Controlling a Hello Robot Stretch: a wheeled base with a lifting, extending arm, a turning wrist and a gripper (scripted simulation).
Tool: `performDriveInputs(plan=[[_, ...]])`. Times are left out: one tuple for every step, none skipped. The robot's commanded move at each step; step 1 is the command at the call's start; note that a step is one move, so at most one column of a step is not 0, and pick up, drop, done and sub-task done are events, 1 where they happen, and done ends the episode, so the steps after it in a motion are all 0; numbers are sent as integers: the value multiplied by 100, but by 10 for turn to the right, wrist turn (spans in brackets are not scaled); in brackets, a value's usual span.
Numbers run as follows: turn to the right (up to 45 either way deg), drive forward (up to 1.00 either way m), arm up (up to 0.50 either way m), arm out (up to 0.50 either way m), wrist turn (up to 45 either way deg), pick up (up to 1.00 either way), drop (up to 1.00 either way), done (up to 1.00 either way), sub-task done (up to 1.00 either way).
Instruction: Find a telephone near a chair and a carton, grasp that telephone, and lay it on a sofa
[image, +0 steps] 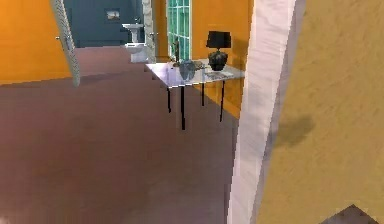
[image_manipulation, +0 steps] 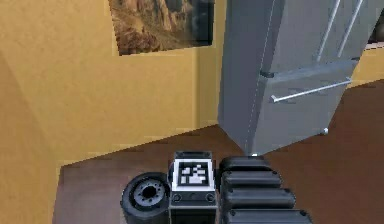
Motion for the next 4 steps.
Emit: performDriveInputs(plan=[[0,30,0,0,0,0,0,0,0],[-270,0,0,0,0,0,0,0,0],[0,100,0,0,0,0,0,0,0],[0,100,0,0,0,0,0,0,0]])
